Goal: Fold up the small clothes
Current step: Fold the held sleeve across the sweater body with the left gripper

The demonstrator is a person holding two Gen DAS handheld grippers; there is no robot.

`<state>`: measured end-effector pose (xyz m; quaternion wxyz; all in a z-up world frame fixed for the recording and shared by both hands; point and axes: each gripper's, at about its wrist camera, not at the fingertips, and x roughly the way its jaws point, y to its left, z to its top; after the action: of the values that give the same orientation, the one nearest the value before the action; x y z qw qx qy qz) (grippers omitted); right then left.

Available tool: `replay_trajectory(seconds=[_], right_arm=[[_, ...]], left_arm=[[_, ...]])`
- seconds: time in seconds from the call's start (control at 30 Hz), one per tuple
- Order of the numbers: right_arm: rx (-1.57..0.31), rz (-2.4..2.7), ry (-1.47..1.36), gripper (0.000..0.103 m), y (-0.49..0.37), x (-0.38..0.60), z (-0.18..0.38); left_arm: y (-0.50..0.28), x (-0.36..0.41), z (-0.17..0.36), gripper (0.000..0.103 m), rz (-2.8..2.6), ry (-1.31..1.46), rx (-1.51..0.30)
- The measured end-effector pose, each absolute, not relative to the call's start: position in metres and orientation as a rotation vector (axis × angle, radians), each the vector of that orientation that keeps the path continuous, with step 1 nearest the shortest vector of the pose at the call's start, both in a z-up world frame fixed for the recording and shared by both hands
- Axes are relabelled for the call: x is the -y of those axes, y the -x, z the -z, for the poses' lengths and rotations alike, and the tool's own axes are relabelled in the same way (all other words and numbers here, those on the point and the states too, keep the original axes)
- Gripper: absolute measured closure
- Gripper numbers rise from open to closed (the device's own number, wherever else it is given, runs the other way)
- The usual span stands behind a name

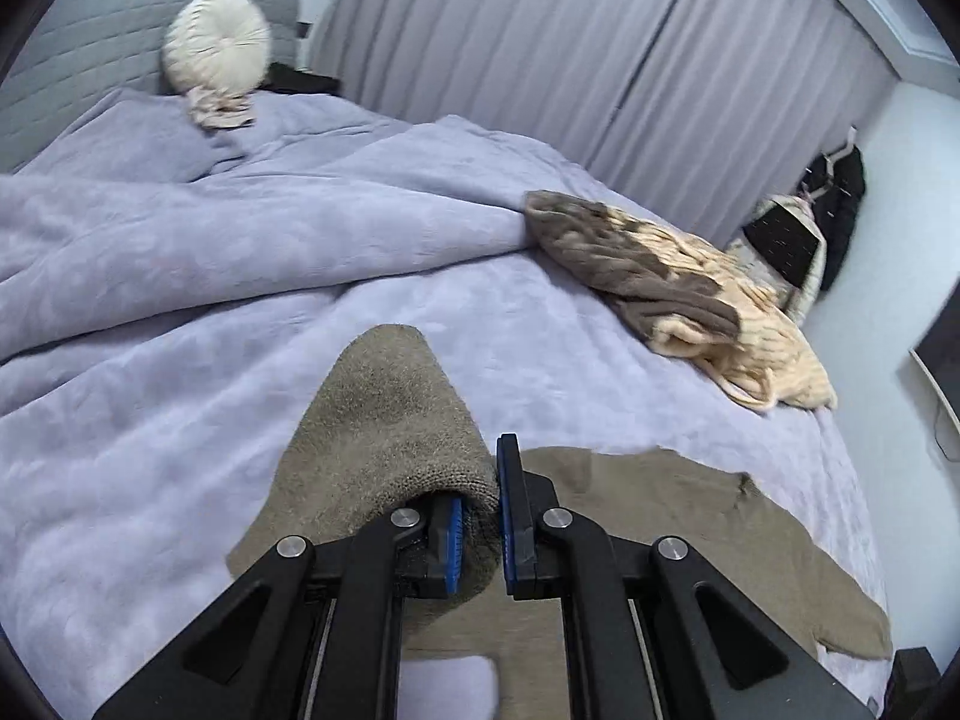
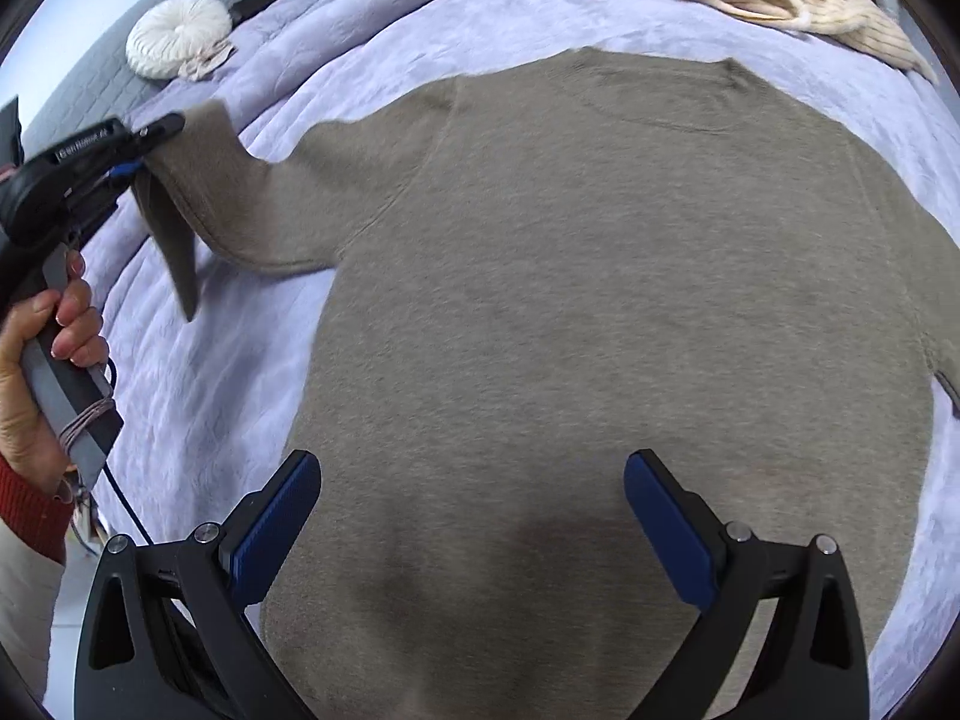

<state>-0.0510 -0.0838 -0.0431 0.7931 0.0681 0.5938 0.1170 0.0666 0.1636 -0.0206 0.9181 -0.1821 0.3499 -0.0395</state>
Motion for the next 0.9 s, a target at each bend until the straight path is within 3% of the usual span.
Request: replay_trajectory(seconds=[0.13,0.4,0.5,0.57,0.73,0.9], right_arm=[[-1.253,-0.176,-0.198,0.002,0.053,0.128,0.038],[-1.282,-0.017,-0.279,0.002,0.06,0.212,0.056],[-1.29,0.01,-0.289,0.002,0.059,0.228,0.058],[-1.283,0.017,-0.278,0.002,0.053,0.231,0.056],[-1.218,-0.032,-0.168,0.002,0.021,0.225,0.042],[-1.077,-0.231,0.113,0.002,-0.031,0.15,0.021]], left_arm=[[-0.088,-0.069,0.028,0.092,0.248,0.29,-0.788],[-0.098,0.067,0.101,0.092,0.35,0.09,-1.034],[-0.086,0.079,0.108,0.063,0.277,-0.019,-1.044],[-0.076,0.078,0.098,0.019,0.254,-0.043,-1.008],[-0.043,0.025,0.07,0.016,0.169,-0.03,-0.964],[-0.023,-0.058,0.085,0.016,-0.035,-0.028,-1.021]])
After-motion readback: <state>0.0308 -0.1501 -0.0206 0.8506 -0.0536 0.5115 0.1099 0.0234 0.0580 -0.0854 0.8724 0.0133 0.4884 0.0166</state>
